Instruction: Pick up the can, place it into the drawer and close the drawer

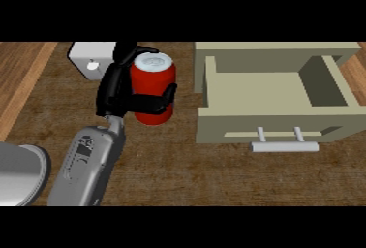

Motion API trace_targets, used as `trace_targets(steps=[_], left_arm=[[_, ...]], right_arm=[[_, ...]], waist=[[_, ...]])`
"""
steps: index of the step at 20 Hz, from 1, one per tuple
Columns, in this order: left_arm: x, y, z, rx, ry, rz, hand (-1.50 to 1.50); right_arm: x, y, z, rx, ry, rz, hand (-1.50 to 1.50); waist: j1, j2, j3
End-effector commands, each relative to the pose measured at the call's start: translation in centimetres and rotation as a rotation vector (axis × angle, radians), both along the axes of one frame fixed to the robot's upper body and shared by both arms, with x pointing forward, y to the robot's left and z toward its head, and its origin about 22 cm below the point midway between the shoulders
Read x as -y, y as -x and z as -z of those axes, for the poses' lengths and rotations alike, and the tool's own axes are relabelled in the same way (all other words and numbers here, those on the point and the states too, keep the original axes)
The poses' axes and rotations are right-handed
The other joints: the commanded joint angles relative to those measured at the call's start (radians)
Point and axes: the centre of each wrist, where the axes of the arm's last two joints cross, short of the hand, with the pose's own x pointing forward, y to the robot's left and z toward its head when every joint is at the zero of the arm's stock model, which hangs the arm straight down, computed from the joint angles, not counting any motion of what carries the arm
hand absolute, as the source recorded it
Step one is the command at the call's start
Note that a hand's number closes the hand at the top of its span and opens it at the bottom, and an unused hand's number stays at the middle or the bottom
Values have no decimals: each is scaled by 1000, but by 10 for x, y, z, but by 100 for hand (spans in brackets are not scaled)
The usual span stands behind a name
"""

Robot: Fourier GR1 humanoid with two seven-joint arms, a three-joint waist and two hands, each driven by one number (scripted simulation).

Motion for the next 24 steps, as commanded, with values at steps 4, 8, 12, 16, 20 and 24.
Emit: trace_targets(steps=[4, 8, 12, 16, 20, 24], left_arm=[[60, -7, -54, 50, -35, 47, 150], [84, -25, -90, 68, -44, 30, 150], [104, -33, -91, 53, -60, 38, 150], [119, -39, -123, 58, -71, 46, 150], [135, -55, -120, 27, -83, 40, 150], [154, -56, -145, 12, -105, 23, 150]], right_arm=[[19, -7, 2, 5, -3, 6, -150], [4, -2, 6, -23, 0, 9, -150], [4, -1, -8, 5, 14, 17, -150], [-6, -6, -4, 0, 2, 13, -150], [2, -6, -1, 8, 15, 6, -150], [-4, -4, 5, 3, 0, -5, -150]], waist=[[-5, 1, 0], [-12, 3, 0], [-13, 3, 0], [-8, 2, 0], [-25, 6, 1], [-28, 5, 1]])
